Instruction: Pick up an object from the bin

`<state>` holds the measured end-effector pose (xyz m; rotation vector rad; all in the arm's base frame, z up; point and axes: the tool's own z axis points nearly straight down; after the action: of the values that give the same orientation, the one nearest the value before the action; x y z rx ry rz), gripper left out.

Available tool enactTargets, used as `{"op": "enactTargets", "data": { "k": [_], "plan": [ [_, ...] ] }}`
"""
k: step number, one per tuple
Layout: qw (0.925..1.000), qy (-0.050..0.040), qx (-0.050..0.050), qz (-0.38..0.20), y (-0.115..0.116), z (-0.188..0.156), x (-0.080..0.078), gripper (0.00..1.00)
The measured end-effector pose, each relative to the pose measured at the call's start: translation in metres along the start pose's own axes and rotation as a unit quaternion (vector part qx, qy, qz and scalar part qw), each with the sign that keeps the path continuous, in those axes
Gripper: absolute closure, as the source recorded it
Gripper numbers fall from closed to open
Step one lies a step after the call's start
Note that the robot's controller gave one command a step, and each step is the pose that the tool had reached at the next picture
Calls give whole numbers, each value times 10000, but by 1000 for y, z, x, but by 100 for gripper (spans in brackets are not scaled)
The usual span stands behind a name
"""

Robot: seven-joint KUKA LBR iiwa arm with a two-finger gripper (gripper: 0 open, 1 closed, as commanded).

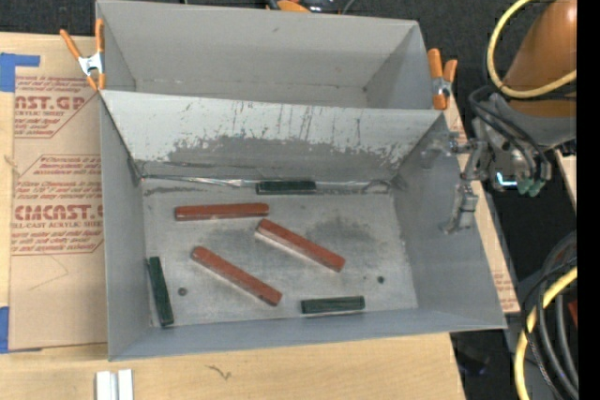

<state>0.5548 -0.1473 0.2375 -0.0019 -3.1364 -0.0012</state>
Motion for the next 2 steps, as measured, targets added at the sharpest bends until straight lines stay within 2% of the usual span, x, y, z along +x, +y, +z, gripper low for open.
{"op": "enactTargets", "data": {
  "k": [1, 2],
  "plan": [
    [9993, 14, -20, 375, 106, 115, 28, 0],
    [9995, 1, -2, 328, 115, 172, 37, 0]
  ]
}}
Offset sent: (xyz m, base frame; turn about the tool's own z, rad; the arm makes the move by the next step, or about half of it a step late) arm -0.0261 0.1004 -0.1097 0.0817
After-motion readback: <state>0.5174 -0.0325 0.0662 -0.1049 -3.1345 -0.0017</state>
